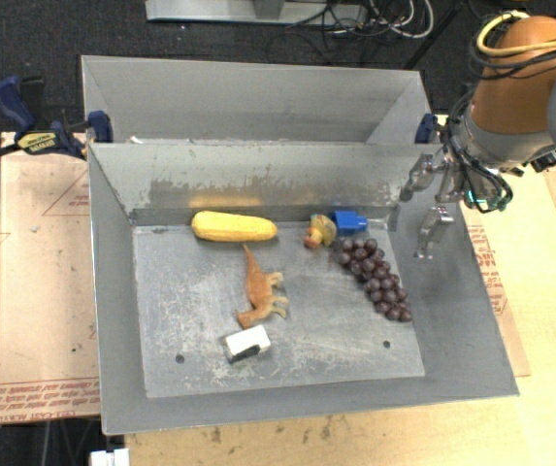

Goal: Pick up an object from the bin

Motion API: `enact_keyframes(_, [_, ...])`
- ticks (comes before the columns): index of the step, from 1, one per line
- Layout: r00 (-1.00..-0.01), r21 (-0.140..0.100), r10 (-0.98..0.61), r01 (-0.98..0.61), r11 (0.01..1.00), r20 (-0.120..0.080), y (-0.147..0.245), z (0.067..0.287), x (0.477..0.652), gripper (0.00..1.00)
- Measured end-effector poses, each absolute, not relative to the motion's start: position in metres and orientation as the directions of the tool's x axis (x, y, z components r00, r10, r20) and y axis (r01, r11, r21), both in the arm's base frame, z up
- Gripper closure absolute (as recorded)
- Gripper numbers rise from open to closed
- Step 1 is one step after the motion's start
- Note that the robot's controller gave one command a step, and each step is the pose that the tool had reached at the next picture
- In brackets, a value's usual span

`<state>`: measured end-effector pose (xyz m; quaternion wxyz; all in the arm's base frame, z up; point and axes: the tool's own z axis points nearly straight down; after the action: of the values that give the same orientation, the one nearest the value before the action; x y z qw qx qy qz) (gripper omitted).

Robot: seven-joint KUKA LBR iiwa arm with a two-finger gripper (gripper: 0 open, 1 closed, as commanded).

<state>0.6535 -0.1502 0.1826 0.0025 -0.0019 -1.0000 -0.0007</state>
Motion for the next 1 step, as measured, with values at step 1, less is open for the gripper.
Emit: enact_keyframes(1, [-1.000,0.000,0.001,0.001,1.000,-0.003,-0.1496,0.1880,0.6551,0.00])
